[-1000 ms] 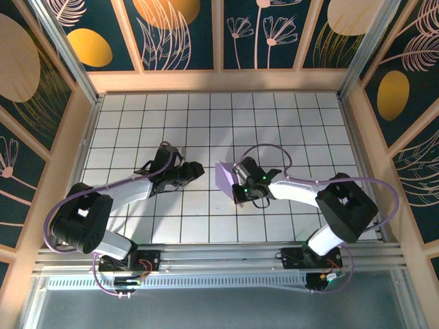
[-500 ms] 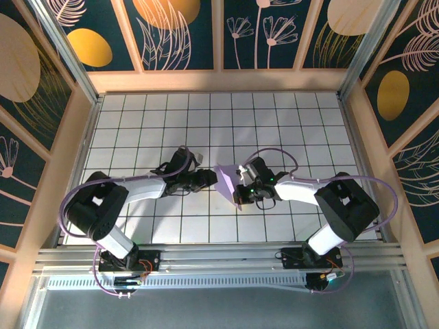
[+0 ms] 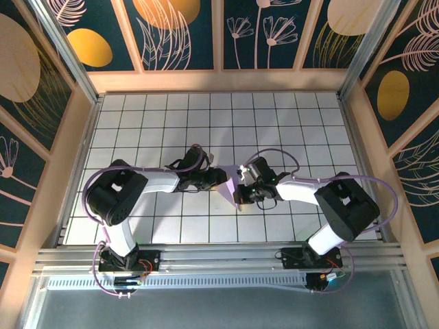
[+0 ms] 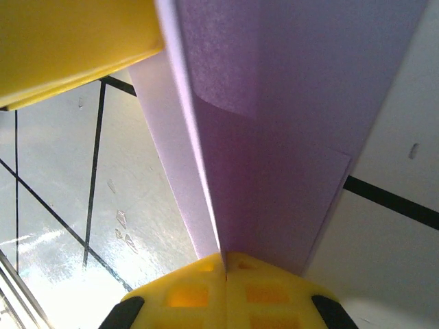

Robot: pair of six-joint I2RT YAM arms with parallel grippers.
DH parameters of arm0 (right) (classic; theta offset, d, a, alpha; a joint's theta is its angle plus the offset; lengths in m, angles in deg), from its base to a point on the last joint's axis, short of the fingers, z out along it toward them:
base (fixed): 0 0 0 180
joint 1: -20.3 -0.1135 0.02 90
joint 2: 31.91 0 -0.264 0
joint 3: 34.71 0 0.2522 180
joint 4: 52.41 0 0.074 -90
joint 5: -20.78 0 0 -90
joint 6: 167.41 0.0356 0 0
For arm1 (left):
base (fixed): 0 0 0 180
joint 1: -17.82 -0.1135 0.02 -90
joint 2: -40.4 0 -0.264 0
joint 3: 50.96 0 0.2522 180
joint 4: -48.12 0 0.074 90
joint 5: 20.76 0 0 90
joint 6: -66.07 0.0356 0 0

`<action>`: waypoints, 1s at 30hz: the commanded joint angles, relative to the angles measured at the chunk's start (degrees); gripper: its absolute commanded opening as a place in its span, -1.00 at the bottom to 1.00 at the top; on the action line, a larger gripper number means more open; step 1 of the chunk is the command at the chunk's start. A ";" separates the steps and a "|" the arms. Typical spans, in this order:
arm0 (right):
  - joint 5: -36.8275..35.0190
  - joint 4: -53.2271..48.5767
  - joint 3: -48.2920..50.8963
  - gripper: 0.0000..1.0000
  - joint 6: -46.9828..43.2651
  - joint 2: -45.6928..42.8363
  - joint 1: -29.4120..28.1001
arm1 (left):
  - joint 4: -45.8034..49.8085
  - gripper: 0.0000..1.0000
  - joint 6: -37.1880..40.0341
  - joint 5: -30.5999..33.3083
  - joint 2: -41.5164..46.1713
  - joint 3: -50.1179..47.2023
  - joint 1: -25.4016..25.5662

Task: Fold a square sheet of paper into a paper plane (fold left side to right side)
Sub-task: Fourth fold the wing at the center of the table.

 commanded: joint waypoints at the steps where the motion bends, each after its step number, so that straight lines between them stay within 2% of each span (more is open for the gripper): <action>1: 1.11 1.01 1.03 -1.00 -0.93 0.33 0.51 | -0.22 -0.17 -0.43 -0.93 -2.07 2.51 0.32; 16: 2.01 1.43 0.90 -0.99 -1.10 0.94 1.62 | 9.80 -0.17 3.87 2.68 -6.64 7.09 0.49; 20: 2.70 0.98 0.13 -0.86 -1.10 0.18 1.71 | 11.49 -0.17 4.48 3.62 -7.26 7.54 0.49; 24: 3.30 0.26 -0.65 -0.66 -1.08 -2.38 2.34 | 11.96 -0.18 4.31 4.13 -7.52 7.46 0.50; 30: 6.17 0.12 0.12 -0.33 -1.32 -7.64 6.42 | 8.93 -0.21 0.84 4.55 -6.92 5.11 1.00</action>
